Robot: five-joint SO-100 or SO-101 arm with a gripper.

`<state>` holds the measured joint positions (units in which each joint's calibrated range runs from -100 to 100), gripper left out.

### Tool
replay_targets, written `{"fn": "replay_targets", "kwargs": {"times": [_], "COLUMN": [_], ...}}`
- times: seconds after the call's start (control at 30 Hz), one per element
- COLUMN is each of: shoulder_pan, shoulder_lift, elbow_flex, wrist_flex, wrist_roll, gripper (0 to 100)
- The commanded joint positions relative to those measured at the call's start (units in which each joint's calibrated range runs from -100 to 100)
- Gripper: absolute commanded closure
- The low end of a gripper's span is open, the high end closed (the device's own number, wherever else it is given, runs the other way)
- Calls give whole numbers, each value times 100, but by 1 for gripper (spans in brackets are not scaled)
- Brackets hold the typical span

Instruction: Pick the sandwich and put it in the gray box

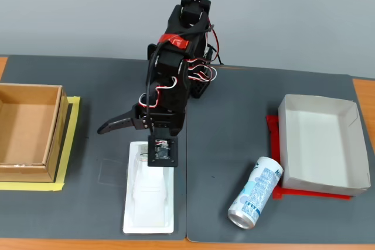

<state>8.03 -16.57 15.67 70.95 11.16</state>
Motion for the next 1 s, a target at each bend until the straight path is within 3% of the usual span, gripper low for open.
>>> {"fn": "replay_targets", "kwargs": {"times": [0.0,0.97], "shoulder_pan": [-68,-665], "shoulder_lift": [135,1279], "elbow_flex": [-513,-1002], "wrist_flex": [-89,-81], "wrist_roll": [-129,-191], "gripper": [37,37]}}
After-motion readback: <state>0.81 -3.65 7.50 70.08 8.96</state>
